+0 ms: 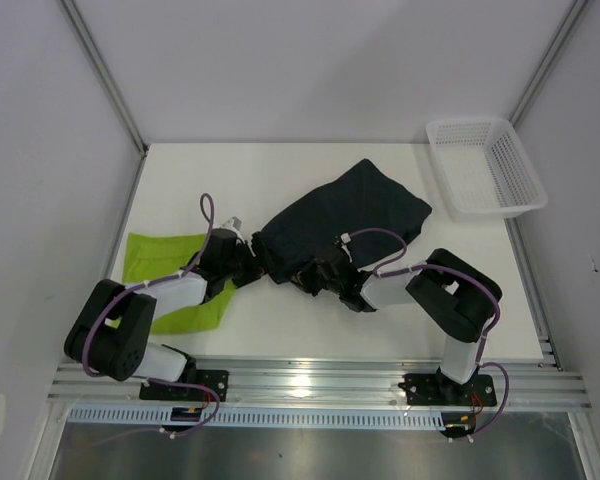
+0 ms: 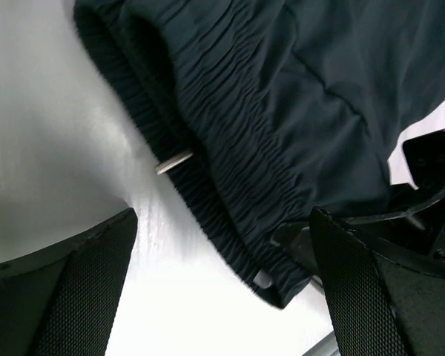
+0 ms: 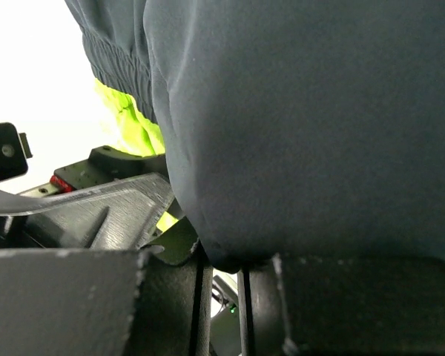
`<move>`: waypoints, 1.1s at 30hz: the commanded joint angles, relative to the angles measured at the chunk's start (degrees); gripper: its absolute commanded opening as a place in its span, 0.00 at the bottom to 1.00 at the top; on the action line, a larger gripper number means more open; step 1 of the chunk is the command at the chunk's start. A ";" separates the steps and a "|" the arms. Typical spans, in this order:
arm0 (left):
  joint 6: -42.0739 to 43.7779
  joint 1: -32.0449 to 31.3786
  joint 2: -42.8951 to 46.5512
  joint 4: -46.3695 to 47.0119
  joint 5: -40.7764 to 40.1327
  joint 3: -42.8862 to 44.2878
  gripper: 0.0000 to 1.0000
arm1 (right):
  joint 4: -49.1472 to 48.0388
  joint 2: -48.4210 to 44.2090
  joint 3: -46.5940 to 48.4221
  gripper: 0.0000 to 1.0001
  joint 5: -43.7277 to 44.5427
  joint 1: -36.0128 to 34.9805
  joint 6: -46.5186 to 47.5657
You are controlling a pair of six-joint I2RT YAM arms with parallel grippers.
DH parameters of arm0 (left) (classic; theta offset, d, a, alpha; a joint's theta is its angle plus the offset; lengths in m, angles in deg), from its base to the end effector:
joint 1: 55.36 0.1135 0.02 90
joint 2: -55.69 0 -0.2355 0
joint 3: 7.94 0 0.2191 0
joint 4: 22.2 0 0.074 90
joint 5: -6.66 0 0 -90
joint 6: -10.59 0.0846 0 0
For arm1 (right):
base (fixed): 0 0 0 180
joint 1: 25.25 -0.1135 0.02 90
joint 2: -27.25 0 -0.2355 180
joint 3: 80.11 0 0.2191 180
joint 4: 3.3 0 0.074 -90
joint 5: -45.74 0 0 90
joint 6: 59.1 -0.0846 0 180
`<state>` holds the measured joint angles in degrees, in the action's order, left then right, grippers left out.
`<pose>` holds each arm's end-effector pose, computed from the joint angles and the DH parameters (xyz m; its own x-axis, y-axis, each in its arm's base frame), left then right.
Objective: Fold and stack the shorts
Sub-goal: Fold the shorts
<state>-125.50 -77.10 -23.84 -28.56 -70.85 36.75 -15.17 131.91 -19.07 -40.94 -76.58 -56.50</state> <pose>0.2485 -0.1188 0.1168 -0.7937 -0.4407 -0.4192 -0.0852 0.7629 -0.6409 0.2369 0.2881 0.1068 -0.7628 0.6429 -0.0690 0.2945 0.4405 0.8481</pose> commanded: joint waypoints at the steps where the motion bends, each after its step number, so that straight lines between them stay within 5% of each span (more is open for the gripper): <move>1: -2.51 -0.41 -1.85 5.40 1.75 1.52 0.99 | -2.81 -2.09 1.70 0.00 -2.34 0.18 -0.41; 14: -11.74 -0.50 -9.15 16.39 1.39 1.43 0.97 | -8.87 -0.60 -1.29 0.00 -4.89 -1.23 -4.27; 22: -9.38 -0.94 -10.56 13.23 1.39 5.30 0.74 | -4.49 -2.27 -0.32 0.00 -4.89 -2.02 -0.68; 24: -8.50 -0.94 -11.00 12.26 1.57 6.18 0.62 | -3.26 -1.74 0.90 0.01 -5.51 -2.02 0.20; 26: -7.71 -0.94 -11.09 11.65 1.75 6.53 0.47 | -0.63 -1.48 2.05 0.07 -6.91 -2.02 2.31; 28: -7.09 -0.94 -10.91 9.72 1.57 7.85 0.32 | 0.78 -1.56 3.28 0.25 -8.23 -1.93 4.33; 30: -5.34 -0.85 -10.39 5.95 0.78 9.86 0.25 | 2.54 -3.92 2.41 0.54 -7.36 -1.93 7.49; 33: -2.44 -0.76 -11.00 -0.37 -0.01 13.64 0.16 | 7.28 -8.31 2.14 0.68 -5.51 -1.23 13.20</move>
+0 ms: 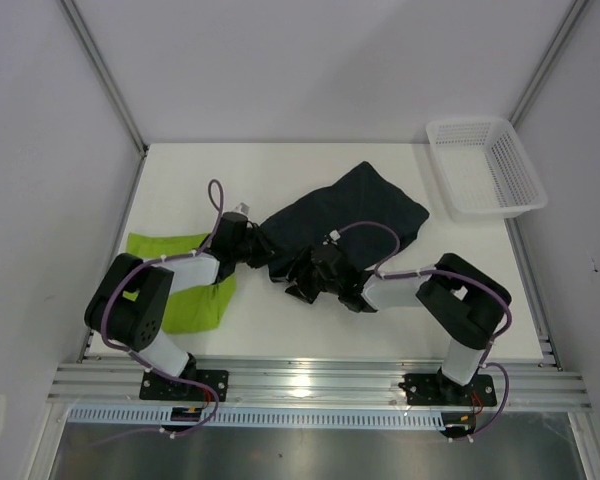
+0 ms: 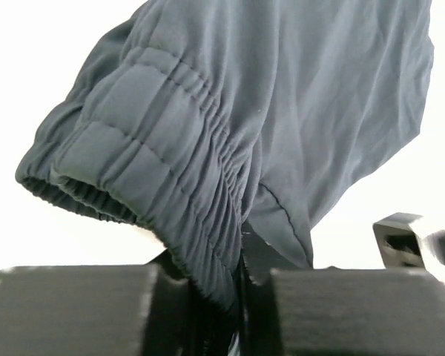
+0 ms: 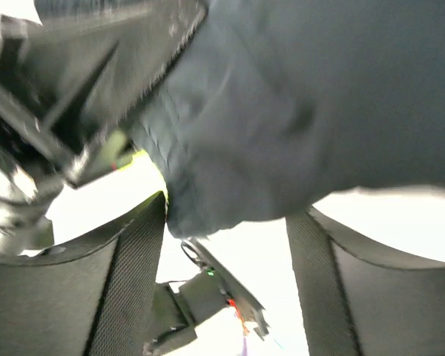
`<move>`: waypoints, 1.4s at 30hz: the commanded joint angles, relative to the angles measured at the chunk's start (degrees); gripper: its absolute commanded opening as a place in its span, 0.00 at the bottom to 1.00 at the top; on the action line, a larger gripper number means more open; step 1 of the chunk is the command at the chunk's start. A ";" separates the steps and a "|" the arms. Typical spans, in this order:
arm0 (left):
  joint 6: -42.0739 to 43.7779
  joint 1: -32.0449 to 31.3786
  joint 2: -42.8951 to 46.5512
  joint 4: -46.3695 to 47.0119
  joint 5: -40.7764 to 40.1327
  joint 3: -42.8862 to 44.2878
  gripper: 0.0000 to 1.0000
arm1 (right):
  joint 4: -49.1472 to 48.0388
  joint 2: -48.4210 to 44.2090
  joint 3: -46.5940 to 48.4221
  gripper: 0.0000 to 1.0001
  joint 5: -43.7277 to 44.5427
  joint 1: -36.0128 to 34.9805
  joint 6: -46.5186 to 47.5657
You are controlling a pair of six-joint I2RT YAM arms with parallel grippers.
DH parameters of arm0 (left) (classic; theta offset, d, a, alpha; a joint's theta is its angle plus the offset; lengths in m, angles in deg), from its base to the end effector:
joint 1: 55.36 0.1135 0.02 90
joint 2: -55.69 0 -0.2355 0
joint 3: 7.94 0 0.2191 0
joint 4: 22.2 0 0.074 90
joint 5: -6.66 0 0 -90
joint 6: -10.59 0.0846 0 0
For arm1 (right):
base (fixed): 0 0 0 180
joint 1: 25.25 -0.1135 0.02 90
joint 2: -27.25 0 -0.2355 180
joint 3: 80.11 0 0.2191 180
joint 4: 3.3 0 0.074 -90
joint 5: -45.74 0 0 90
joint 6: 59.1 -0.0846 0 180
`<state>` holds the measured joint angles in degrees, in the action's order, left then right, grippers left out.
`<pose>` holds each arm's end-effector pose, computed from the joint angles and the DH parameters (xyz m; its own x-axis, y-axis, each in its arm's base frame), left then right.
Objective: Fold and stack the shorts
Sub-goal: Fold the shorts
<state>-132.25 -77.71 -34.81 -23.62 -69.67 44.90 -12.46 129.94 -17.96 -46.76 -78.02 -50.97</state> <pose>0.2854 -0.1389 0.1167 -0.7819 -0.5158 -0.3502 -0.1390 0.6917 -0.7086 0.2231 0.2997 0.1183 -0.8543 0.5104 -0.0982 0.1962 0.4917 0.8484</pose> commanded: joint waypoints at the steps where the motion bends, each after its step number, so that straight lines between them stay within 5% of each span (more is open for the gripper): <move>1: 5.02 -0.06 -0.29 -6.73 -1.19 6.37 0.12 | 5.45 -7.50 0.94 0.68 0.39 0.56 9.60; 4: 7.39 1.16 -1.43 -10.25 -0.32 9.53 0.00 | 10.45 -12.67 0.76 0.68 1.45 2.58 17.33; 13: 17.59 3.89 -4.33 -25.89 -4.18 19.91 0.00 | 16.01 -20.69 1.64 0.62 4.79 11.89 33.68; 16: 20.14 4.77 -4.16 -30.03 -4.80 22.46 0.00 | 9.71 -17.72 1.46 0.48 -2.14 18.04 35.19; 19: 22.77 5.82 -3.72 -33.37 -5.41 25.09 0.00 | 4.69 -12.44 2.08 0.12 -5.14 21.57 35.11; 22: 24.79 6.35 -3.98 -37.41 -5.41 27.91 0.00 | 2.39 -6.47 3.48 0.00 -5.14 22.36 34.93; 31: 28.40 6.44 -8.63 -53.12 -6.63 46.07 0.00 | 3.96 8.56 9.46 0.00 -1.73 18.42 32.82; 42: 33.32 4.51 -9.96 -69.12 -15.32 56.73 0.00 | 1.94 9.28 6.12 0.00 2.50 1.63 27.55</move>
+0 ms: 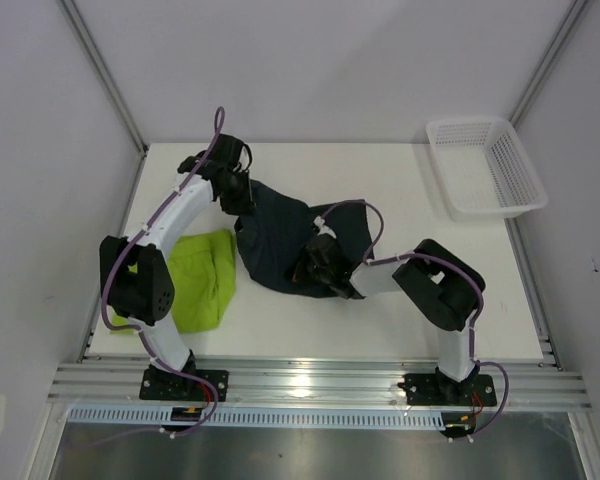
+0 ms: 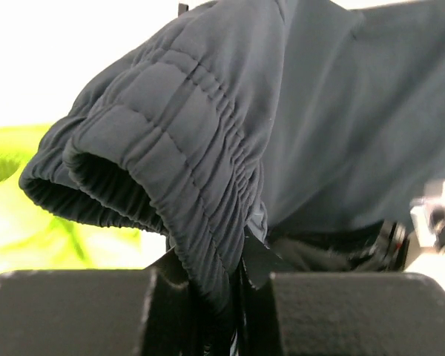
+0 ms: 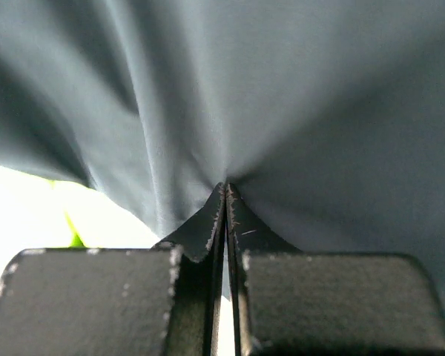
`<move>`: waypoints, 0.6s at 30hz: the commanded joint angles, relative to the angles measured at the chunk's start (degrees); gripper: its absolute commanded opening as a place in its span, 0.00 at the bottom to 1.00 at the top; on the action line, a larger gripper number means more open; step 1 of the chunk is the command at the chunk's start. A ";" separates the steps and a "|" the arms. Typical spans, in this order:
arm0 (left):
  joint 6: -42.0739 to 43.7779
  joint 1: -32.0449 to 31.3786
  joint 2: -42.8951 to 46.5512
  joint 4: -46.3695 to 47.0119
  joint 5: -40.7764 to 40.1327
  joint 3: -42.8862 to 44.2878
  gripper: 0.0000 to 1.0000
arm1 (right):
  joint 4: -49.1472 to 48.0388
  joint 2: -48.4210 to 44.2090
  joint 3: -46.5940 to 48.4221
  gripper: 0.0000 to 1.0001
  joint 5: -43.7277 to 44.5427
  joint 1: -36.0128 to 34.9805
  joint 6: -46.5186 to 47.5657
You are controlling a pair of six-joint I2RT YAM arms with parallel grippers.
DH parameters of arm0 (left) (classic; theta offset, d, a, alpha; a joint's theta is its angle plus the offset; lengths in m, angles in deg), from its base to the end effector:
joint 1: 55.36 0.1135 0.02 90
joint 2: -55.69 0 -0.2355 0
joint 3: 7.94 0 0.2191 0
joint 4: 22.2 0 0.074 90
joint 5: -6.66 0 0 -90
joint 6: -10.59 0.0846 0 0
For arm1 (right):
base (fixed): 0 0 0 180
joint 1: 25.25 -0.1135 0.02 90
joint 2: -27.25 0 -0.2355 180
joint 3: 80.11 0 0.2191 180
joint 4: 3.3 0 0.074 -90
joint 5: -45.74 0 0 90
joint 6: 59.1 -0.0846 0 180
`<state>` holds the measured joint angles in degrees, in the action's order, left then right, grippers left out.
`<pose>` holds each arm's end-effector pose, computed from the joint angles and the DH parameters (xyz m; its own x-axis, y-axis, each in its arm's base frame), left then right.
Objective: Fold and stack the shorts
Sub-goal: Fold the shorts
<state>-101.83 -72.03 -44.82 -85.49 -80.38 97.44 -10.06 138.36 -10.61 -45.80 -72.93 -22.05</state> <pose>0.3477 -0.1087 0.2286 -0.8736 -0.1360 -0.4673 -0.0225 0.9704 -0.2404 0.2668 0.2964 0.0971 -0.8336 0.2696 -0.4822 -0.1472 0.7329 0.6642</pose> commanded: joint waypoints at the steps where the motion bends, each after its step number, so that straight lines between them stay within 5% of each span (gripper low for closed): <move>1: 3.69 -2.57 -0.30 -8.49 -7.24 5.33 0.00 | -0.11 0.60 -1.22 0.00 1.54 -4.34 -1.63; 13: 4.04 -7.06 4.35 -9.65 -13.51 1.04 0.00 | 6.04 -8.54 4.13 0.00 2.24 -0.32 1.18; 18: 4.22 -7.50 5.94 -9.47 -14.65 -0.02 0.00 | 3.33 -6.70 6.86 0.00 -5.12 4.08 0.48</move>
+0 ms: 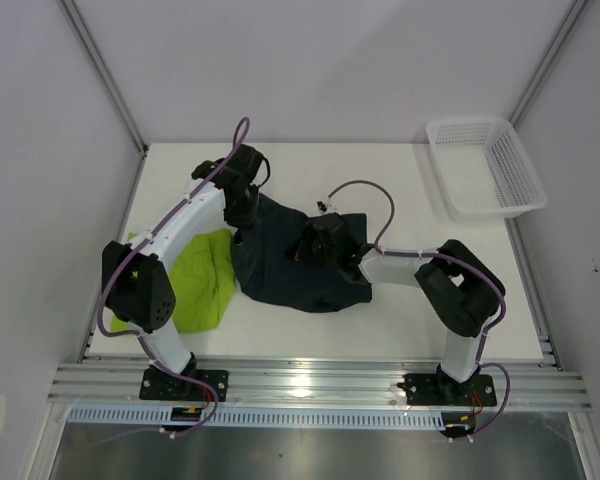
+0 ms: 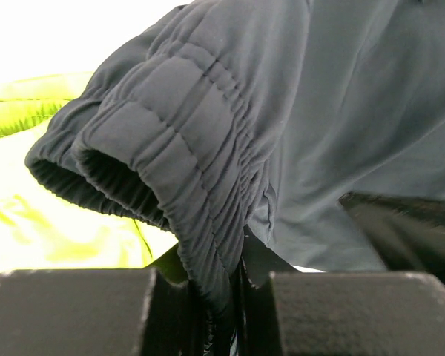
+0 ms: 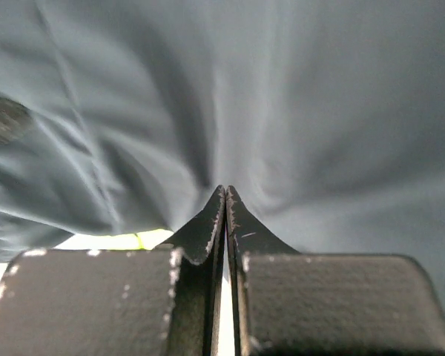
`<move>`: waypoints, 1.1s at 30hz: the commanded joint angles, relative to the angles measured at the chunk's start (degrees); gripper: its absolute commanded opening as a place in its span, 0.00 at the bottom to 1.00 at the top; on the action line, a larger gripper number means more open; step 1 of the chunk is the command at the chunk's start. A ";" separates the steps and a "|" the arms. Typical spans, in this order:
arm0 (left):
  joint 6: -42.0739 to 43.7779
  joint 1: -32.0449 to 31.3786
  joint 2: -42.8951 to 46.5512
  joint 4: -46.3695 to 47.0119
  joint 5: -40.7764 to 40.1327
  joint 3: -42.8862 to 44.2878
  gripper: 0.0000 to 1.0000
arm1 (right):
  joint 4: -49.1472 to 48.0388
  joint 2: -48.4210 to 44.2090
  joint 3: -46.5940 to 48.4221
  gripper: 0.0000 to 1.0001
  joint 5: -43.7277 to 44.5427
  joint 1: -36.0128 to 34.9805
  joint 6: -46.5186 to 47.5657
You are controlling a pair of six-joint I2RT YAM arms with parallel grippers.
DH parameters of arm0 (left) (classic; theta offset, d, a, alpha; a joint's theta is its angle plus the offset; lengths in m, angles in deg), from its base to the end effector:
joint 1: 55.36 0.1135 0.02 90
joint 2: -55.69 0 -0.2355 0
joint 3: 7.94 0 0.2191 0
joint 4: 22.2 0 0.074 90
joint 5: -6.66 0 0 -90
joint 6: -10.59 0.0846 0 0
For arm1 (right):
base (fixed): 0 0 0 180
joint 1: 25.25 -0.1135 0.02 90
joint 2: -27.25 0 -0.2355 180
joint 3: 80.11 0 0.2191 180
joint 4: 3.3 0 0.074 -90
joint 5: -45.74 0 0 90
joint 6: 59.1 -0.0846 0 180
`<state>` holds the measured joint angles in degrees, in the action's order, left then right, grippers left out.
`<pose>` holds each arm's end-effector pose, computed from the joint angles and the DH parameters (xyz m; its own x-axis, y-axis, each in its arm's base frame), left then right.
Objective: Fold and stack the shorts
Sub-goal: Fold the shorts
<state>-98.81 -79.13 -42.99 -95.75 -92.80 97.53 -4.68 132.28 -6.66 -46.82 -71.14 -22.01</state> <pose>0.3124 -0.1224 0.2275 -0.9055 0.0408 -0.4223 0.0397 0.9991 0.0114 0.2790 0.2932 0.1465 -0.8048 0.3147 -0.5033 -0.1695 0.6907 0.7030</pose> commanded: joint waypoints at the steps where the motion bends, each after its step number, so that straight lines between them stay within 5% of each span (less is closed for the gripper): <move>1: 1.20 -0.57 4.19 0.70 -2.50 -0.11 0.00 | -3.71 0.86 2.91 0.00 -5.42 3.16 -1.05; 10: 1.38 -2.07 4.10 -0.89 -4.61 1.38 0.00 | -6.63 12.03 13.27 0.00 -8.42 8.09 -2.82; 19: 1.82 -4.97 2.87 -1.76 -6.28 2.97 0.01 | -4.08 24.24 25.56 0.00 -1.04 7.92 -2.29; 33: 1.65 -13.85 -7.67 -5.54 -7.69 13.15 0.03 | -4.08 27.51 28.75 0.01 -2.09 7.30 -2.99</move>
<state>-97.76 -92.90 -48.28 -100.38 -99.68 106.75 -8.70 160.30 20.42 -48.77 -64.01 -25.61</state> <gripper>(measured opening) 0.159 0.002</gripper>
